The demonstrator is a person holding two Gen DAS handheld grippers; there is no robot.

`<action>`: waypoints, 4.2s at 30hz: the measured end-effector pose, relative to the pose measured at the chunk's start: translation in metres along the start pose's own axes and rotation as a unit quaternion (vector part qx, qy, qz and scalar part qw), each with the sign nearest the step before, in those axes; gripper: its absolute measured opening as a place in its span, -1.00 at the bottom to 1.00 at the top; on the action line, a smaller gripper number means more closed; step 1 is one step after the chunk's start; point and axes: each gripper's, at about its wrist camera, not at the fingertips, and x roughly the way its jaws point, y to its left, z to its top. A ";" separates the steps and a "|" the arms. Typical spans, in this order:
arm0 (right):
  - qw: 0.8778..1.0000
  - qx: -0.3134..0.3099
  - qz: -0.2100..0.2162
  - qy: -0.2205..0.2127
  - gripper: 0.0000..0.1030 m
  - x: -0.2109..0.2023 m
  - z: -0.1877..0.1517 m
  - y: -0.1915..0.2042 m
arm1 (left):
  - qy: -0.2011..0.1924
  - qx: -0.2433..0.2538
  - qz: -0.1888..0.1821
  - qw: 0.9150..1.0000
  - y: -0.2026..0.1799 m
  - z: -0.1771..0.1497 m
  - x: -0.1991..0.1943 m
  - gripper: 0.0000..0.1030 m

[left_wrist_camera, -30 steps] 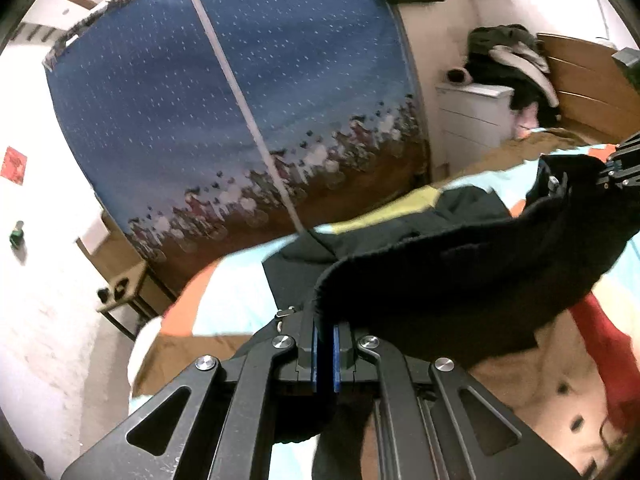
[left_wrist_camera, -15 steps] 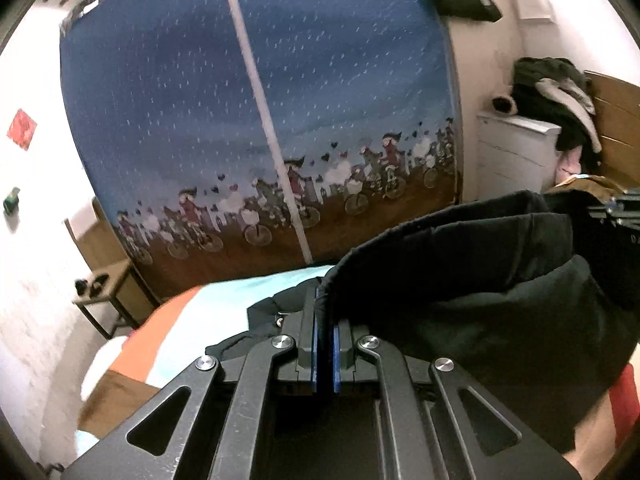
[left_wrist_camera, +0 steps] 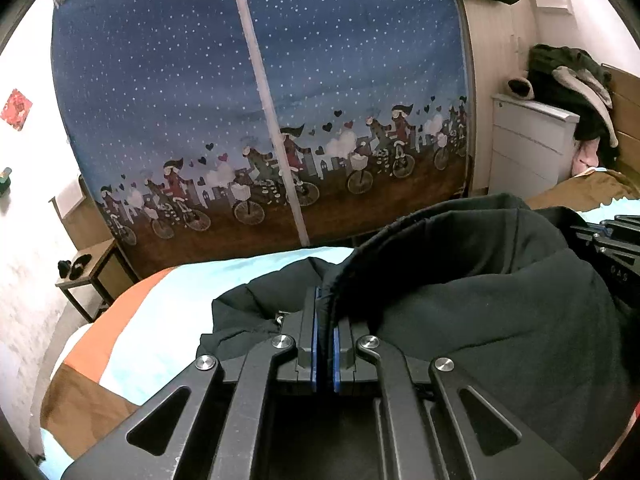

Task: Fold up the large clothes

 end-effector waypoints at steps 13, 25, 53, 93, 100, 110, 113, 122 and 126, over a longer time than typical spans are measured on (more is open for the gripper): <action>1.000 0.014 0.019 -0.001 -0.76 0.007 -0.006 -0.006 | 0.006 0.001 0.032 0.999 -0.011 -0.007 0.000 -0.83; 0.997 0.033 0.043 -0.053 0.48 -0.047 -0.009 -0.010 | -0.038 -0.026 0.005 0.999 -0.021 0.001 -0.047 0.38; 0.997 0.037 0.067 0.013 1.00 -0.045 -0.104 -0.021 | 0.040 -0.061 -0.050 0.996 -0.055 -0.078 -0.035 0.90; 0.991 0.108 0.048 0.055 1.00 0.033 -0.066 -0.056 | 0.055 -0.118 -0.033 0.991 -0.005 -0.040 0.040 0.98; 0.995 0.099 0.002 0.023 1.00 0.004 -0.068 -0.070 | 0.020 -0.142 -0.017 0.989 0.031 -0.042 0.015 0.98; 0.993 0.107 -0.050 -0.001 1.00 -0.023 -0.079 -0.103 | 0.034 -0.169 0.015 0.985 0.079 -0.060 0.003 0.98; 0.993 0.101 -0.053 0.004 1.00 -0.025 -0.081 -0.109 | 0.045 -0.181 0.013 0.982 0.087 -0.063 0.002 0.98; 0.984 0.158 0.015 0.081 1.00 -0.005 -0.108 -0.134 | 0.091 -0.180 -0.020 0.979 0.098 -0.081 0.013 0.98; 0.971 0.203 0.065 0.110 1.00 0.009 -0.118 -0.144 | 0.112 -0.184 -0.044 0.975 0.101 -0.089 0.023 0.98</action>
